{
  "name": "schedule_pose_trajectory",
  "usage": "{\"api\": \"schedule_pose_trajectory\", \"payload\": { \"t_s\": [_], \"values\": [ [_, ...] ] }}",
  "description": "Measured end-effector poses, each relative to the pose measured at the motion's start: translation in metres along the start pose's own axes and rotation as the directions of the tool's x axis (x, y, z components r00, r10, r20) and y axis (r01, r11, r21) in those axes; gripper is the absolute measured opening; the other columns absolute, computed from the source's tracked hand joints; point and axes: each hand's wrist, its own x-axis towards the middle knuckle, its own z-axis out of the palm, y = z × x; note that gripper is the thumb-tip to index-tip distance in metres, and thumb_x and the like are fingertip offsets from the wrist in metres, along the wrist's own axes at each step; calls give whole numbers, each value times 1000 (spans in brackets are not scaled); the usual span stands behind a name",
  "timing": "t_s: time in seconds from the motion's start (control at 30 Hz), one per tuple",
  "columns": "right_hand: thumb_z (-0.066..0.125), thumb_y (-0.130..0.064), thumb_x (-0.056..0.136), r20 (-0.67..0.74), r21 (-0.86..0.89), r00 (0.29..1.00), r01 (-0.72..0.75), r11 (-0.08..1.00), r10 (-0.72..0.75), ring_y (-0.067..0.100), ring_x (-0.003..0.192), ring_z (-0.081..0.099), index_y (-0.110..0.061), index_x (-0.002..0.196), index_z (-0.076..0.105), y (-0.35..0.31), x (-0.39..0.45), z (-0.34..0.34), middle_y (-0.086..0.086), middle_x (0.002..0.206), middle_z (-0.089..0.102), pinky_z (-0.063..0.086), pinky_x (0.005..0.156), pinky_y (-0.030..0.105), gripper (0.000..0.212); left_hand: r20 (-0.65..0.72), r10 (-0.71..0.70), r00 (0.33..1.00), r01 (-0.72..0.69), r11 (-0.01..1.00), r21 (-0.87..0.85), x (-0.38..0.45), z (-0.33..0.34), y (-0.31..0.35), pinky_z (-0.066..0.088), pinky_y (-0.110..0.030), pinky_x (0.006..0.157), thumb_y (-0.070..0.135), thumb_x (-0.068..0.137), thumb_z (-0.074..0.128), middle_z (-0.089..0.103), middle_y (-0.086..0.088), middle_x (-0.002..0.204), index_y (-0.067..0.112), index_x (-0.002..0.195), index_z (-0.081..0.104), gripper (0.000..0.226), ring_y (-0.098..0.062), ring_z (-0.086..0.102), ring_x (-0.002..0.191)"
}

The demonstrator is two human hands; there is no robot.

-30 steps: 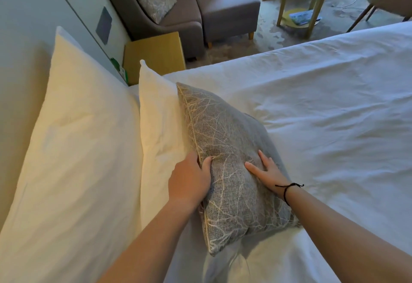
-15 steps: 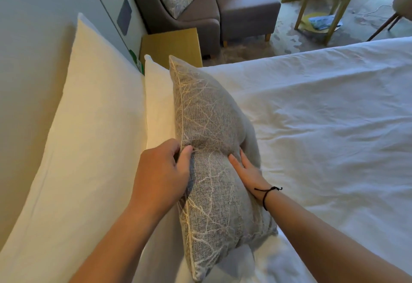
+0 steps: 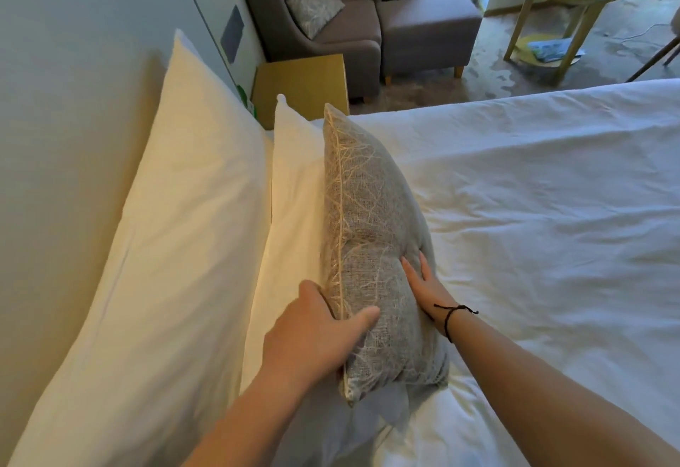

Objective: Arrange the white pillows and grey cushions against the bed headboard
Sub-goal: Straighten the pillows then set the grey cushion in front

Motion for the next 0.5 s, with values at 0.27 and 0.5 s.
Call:
{"api": "schedule_pose_trajectory", "payload": {
  "t_s": [0.27, 0.5],
  "values": [
    [47, -99, 49, 32, 19, 999, -7, 1000, 6, 30, 136, 40, -50, 150, -2, -2, 13, -9, -1, 161, 23, 36, 108, 50, 123, -110, 71, 991, -67, 997, 42, -17, 2, -24, 21, -30, 46, 68, 83, 55, 40, 7, 54, 23, 63, 37, 52, -13, 40, 48],
    [50, -92, 61, 78, 82, 997, -16, 997, 9, 25, 123, 53, -54, 149, 11, -2, 33, 11, -1, 151, 42, 43, 104, 54, 104, -177, 224, 958, -247, 961, -121, -24, 6, -37, 25, -25, 44, 48, 94, 56, 41, 4, 49, 27, 60, 31, 47, -10, 41, 48]
  ]
}}
